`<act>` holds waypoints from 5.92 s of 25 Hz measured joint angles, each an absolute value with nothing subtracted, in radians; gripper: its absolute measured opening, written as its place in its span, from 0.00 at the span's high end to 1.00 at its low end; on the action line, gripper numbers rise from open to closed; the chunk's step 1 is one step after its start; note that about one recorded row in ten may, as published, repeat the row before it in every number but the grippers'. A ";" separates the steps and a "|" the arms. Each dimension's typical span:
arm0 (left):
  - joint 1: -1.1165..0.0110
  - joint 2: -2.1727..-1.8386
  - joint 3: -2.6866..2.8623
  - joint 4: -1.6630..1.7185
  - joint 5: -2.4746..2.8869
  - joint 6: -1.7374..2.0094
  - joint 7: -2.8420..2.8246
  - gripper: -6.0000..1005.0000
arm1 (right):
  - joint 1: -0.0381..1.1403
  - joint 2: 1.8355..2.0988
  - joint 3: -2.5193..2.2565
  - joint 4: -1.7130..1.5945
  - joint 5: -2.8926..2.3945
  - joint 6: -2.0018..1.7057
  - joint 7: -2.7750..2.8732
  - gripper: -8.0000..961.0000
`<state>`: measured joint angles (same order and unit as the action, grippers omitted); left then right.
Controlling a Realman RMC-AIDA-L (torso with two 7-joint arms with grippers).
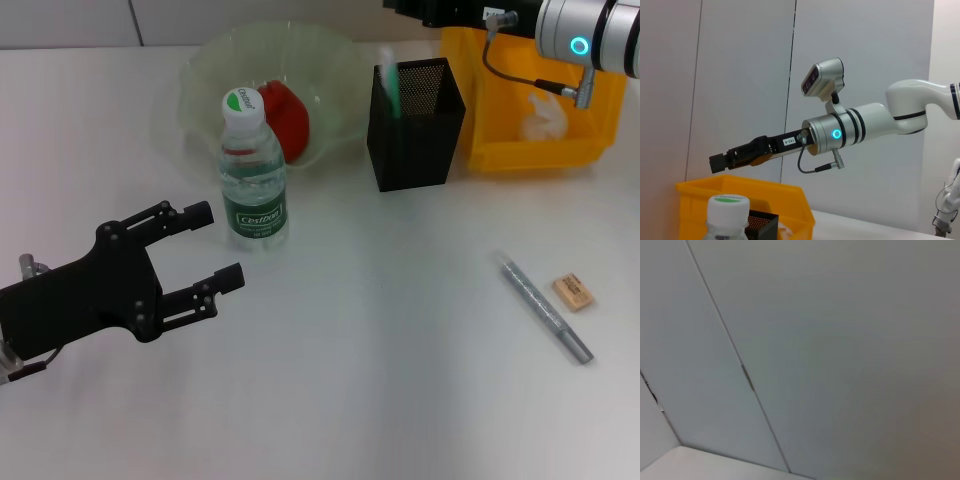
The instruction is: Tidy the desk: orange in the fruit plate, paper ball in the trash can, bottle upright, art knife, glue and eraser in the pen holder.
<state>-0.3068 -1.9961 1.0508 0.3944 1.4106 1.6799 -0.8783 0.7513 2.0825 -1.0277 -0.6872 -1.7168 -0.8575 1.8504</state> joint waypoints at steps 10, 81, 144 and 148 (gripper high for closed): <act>-0.300 -2.000 1.051 0.397 1.406 1.687 -0.877 0.23 | 0.692 2.066 -1.019 -0.848 -1.749 -1.047 1.918 0.47; -0.296 -2.006 1.056 0.391 1.413 1.699 -0.881 0.23 | 0.489 2.089 -1.309 -1.380 -2.712 -1.532 2.593 0.73; -0.298 -2.014 1.046 0.400 1.412 1.751 -0.868 0.23 | 0.538 2.086 -1.452 -1.340 -2.730 -1.553 2.765 0.49; -0.294 -2.014 1.045 0.400 1.412 1.749 -0.868 0.23 | 0.551 2.087 -1.458 -1.284 -2.729 -1.504 2.764 0.56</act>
<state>-0.2942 -2.0144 1.0450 0.4000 1.4119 1.7491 -0.8682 0.5509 2.0865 -1.4579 -1.2841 -2.7288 -1.5044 2.7637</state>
